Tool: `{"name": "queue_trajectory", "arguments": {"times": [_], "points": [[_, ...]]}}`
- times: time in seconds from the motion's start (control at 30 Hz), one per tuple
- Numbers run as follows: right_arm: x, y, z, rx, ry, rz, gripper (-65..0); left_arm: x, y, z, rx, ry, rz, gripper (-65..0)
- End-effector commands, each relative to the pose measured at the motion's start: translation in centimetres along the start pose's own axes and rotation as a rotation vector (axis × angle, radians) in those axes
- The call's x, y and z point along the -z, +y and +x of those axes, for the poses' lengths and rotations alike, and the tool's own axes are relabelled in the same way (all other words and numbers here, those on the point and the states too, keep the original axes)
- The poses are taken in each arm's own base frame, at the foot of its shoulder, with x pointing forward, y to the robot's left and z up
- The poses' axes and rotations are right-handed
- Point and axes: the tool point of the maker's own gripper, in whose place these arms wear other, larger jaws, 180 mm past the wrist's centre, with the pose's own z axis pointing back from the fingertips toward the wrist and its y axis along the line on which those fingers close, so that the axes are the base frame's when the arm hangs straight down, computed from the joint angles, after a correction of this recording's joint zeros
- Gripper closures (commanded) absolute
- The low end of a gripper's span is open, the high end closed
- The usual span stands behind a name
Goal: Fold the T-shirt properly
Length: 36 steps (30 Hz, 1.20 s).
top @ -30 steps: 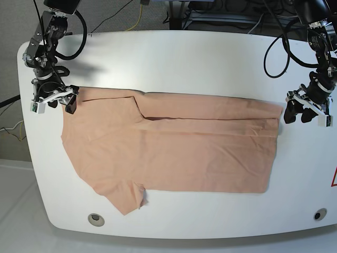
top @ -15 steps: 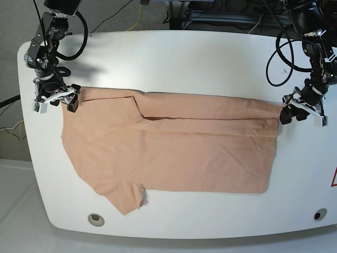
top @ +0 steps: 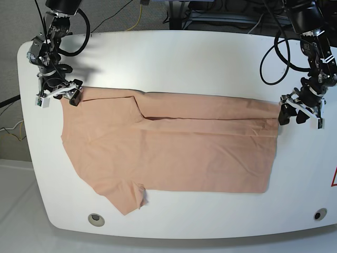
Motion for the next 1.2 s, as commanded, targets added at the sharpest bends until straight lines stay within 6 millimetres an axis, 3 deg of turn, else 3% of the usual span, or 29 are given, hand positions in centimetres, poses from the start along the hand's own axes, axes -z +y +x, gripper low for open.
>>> {"name": "queue_trajectory", "arguments": {"times": [0.0, 0.27, 0.33, 0.73, 0.93, 1.0, 1.17], "points": [[0.0, -0.4, 1.8, -0.038, -0.066, -0.014, -42.2, -0.4, 0.1, 1.0, 0.018, -0.047, 0.029, -38.6], [0.4, -0.6, 1.3, -0.038, -0.069, -0.021, -42.2, -0.2, -0.1, -0.2, 0.004, -0.031, 0.05, -38.4], [0.3, -0.4, 1.7, -0.018, -0.087, -0.009, -42.2, 0.0, -0.2, -1.4, -0.009, -0.001, 0.055, -38.6], [0.2, -0.3, 2.1, -0.013, -0.093, -0.005, -39.8, 0.4, -0.3, -1.7, -0.102, -0.005, 0.009, -39.5], [0.3, -0.3, 2.0, -0.008, -0.087, -0.006, -28.5, 0.2, -0.2, -1.1, -0.161, -0.037, -0.015, -39.7], [0.5, -0.1, 1.9, -0.01, -0.08, 0.0, -15.5, -0.7, 0.6, -0.2, -0.167, -0.067, -0.008, -39.9], [0.5, -0.1, 2.0, -0.008, -0.078, 0.0, -4.9, -1.0, 0.8, 0.1, -0.175, -0.087, -0.021, -40.2]]}}
